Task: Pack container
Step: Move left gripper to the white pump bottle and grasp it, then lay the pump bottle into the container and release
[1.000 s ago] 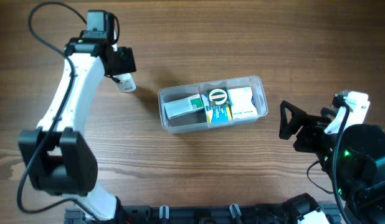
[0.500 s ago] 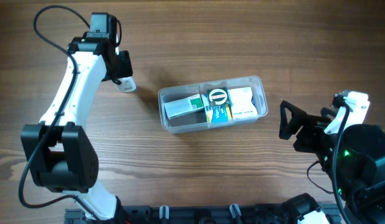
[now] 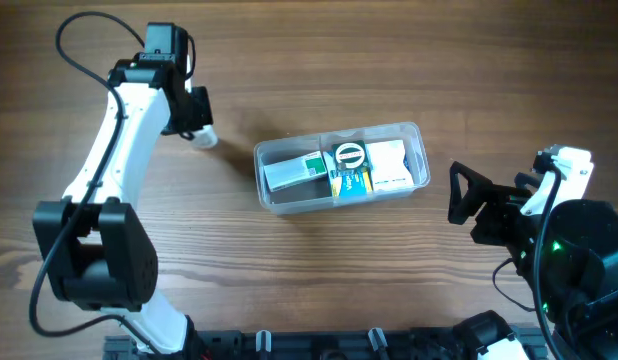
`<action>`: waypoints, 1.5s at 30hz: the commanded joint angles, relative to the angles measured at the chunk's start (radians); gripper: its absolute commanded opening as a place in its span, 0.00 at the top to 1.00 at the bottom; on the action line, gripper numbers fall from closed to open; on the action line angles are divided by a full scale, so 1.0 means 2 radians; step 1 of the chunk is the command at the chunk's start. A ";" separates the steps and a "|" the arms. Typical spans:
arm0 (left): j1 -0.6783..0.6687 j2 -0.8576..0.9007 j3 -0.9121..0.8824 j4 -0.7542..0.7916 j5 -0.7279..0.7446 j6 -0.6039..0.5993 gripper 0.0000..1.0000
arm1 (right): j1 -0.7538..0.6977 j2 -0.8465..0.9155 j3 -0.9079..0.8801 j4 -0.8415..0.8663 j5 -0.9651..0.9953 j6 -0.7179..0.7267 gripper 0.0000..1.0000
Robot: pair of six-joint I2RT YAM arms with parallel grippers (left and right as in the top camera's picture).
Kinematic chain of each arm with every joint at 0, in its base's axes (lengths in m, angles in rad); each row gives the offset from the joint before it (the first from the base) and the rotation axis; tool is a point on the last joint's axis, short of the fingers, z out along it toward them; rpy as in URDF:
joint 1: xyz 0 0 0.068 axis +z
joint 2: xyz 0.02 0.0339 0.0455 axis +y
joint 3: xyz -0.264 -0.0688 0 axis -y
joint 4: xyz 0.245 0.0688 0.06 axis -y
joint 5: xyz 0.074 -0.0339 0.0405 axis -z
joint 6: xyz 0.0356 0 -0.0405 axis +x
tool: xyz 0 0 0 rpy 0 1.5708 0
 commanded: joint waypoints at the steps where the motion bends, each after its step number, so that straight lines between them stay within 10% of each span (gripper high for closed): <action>1: -0.013 -0.080 0.039 -0.053 0.003 0.004 0.94 | -0.002 0.001 0.002 0.001 0.009 0.000 0.00; 14: -0.222 -0.302 0.052 -0.111 0.002 -0.065 0.96 | -0.002 0.001 0.002 0.001 0.009 0.000 0.00; 45: -0.309 0.011 0.044 -0.069 -0.064 -0.118 0.87 | -0.002 0.002 0.002 0.001 0.009 0.000 0.00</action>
